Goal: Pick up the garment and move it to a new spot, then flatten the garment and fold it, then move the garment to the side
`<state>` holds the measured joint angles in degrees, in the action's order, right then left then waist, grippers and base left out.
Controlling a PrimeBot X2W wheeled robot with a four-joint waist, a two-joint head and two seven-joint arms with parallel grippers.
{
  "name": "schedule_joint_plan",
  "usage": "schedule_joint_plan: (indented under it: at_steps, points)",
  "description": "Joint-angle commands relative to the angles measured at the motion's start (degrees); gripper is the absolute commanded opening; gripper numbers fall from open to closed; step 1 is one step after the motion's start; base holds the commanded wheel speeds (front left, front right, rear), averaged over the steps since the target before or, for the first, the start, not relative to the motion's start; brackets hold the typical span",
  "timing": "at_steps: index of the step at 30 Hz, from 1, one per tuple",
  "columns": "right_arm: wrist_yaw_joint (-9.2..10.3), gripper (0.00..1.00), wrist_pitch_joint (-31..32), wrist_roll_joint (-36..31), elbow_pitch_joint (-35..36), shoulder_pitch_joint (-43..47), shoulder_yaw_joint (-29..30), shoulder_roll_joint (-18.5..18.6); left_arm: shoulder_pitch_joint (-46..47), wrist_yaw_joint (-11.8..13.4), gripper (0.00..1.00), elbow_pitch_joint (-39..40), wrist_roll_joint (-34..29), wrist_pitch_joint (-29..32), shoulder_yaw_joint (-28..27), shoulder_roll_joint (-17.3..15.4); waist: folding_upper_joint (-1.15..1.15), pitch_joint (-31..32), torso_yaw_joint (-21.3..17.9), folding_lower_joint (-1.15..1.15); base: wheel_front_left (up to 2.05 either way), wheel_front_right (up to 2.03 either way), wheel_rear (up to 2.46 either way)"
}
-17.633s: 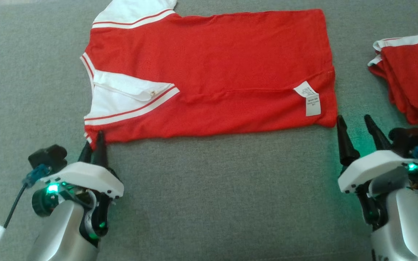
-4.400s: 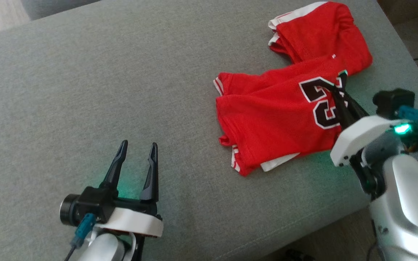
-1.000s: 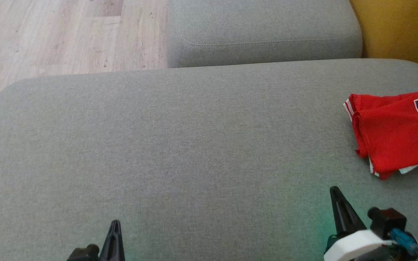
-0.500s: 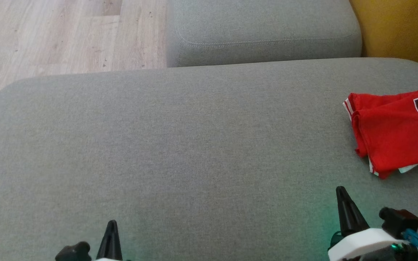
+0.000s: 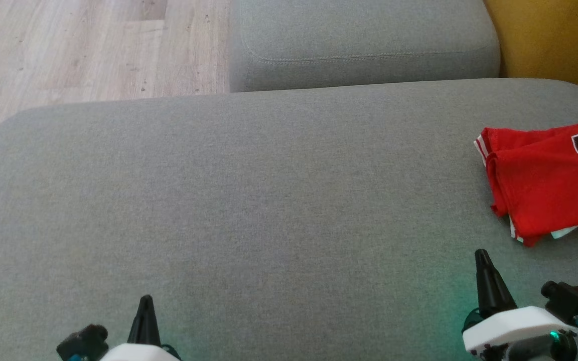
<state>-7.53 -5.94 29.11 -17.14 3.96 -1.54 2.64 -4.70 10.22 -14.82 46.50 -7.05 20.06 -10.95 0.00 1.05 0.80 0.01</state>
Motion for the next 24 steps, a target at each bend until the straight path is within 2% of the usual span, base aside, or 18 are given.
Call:
schedule_joint_plan:
  at_steps: [1,24]
  points:
    - [0.01,0.0,0.42,1.81,2.02,-2.74,0.06,0.83,2.68,-0.52,0.0,1.3,1.14,0.45,-1.87,0.08,0.0,-0.02,-0.01,0.0,0.0,0.0,0.0]
    - [0.02,0.0,2.99,18.17,2.35,-4.59,1.46,1.15,4.75,-4.96,0.0,1.26,12.84,3.62,-8.0,1.96,0.0,-0.33,-0.21,0.0,0.0,0.0,0.0]
